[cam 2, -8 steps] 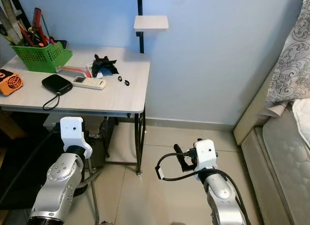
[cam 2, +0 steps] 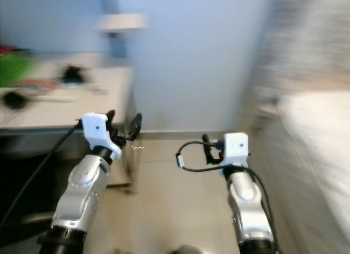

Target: Clean up the room

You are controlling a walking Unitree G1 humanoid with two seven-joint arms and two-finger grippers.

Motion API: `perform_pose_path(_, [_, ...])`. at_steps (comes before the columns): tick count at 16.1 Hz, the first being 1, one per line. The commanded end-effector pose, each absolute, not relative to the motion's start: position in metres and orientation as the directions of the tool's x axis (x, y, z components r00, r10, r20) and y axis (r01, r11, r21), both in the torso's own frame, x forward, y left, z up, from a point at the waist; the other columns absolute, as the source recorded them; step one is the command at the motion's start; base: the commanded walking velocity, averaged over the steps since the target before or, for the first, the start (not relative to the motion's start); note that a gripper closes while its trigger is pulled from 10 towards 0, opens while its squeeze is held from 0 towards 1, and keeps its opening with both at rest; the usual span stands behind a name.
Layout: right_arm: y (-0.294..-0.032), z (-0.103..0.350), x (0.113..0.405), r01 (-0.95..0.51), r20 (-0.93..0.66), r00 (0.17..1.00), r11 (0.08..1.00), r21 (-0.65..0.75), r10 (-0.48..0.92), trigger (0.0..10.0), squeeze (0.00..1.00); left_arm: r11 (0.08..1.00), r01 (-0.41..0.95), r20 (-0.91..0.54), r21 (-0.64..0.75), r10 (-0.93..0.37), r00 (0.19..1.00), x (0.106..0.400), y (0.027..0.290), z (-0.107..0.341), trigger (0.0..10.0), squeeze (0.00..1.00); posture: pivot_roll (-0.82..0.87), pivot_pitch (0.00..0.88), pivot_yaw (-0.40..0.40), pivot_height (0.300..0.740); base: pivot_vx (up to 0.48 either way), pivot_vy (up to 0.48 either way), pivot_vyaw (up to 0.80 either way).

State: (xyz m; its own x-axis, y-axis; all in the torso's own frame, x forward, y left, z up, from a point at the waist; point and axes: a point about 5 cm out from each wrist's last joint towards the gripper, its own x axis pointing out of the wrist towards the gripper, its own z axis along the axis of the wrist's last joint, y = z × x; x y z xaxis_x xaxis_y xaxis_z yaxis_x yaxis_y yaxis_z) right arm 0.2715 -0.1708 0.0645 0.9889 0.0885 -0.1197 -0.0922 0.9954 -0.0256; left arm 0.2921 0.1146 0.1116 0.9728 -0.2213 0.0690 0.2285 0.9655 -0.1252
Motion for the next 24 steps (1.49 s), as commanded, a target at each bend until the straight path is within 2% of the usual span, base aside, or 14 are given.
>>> perform_pose_path(1, [-0.163, 0.066, 0.271, -0.119, -0.112, 0.987, 0.992, -0.033, 0.114, 10.0, 0.00, 0.971, 0.204, 0.051, -0.123, -0.199, 0.979, 0.293, 0.121, 0.108, 10.0, 0.00, -0.11, 0.000, 0.025, 0.740, 0.000, 0.000, -0.54])
perform_pose_path(2, [-0.163, 0.064, 0.270, -0.117, -0.121, 0.986, 0.993, -0.023, 0.113, 10.0, 0.00, 0.961, 0.233, 0.062, -0.151, -0.226, 0.972, 0.293, 0.118, 0.108, 10.0, 0.00, -0.11, 0.000, 0.024, 0.740, 0.000, 0.480, -0.56])
perform_pose_path(5, [-0.170, 0.057, 0.269, -0.082, -0.157, 0.985, 0.997, -0.015, 0.078, 10.0, 0.00, 0.955, 0.281, 0.065, -0.098, -0.275, 0.959, 0.295, 0.112, 0.109, 10.0, 0.00, -0.11, 0.000, 0.019, 0.740, 0.000, 0.480, -0.57])
perform_pose_path(8, [-0.174, 0.054, 0.270, -0.051, -0.164, 0.985, 0.999, -0.010, 0.049, 10.0, 0.00, 0.955, 0.288, 0.042, -0.069, -0.285, 0.958, 0.303, 0.114, 0.107, 10.0, 0.00, -0.12, 0.000, 0.024, 0.740, 0.000, 0.104, -0.62])
perform_pose_path(13, [-0.181, 0.054, 0.267, 0.031, -0.137, 0.990, 0.999, -0.016, -0.033, 10.0, 0.00, 0.936, 0.337, 0.072, -0.102, -0.331, 0.941, 0.303, 0.109, 0.107, 10.0, 0.00, -0.13, 0.000, 0.031, 0.740, 0.096, -0.434, -0.62])
perform_pose_path(17, [-0.180, 0.056, 0.267, -0.010, -0.131, 0.991, 0.999, -0.050, 0.004, 10.0, 0.00, 0.934, 0.339, 0.019, -0.112, -0.339, 0.941, 0.296, 0.117, 0.087, 10.0, 0.00, -0.13, 0.000, 0.031, 0.740, 0.204, -0.195, -0.63])
perform_pose_path(24, [-0.177, 0.055, 0.267, -0.025, -0.131, 0.991, 0.999, -0.040, 0.019, 10.0, 0.00, 0.921, 0.373, 0.066, -0.115, -0.368, 0.928, 0.293, 0.116, 0.089, 10.0, 0.00, -0.13, 0.000, 0.024, 0.740, 0.074, -0.336, -0.64])
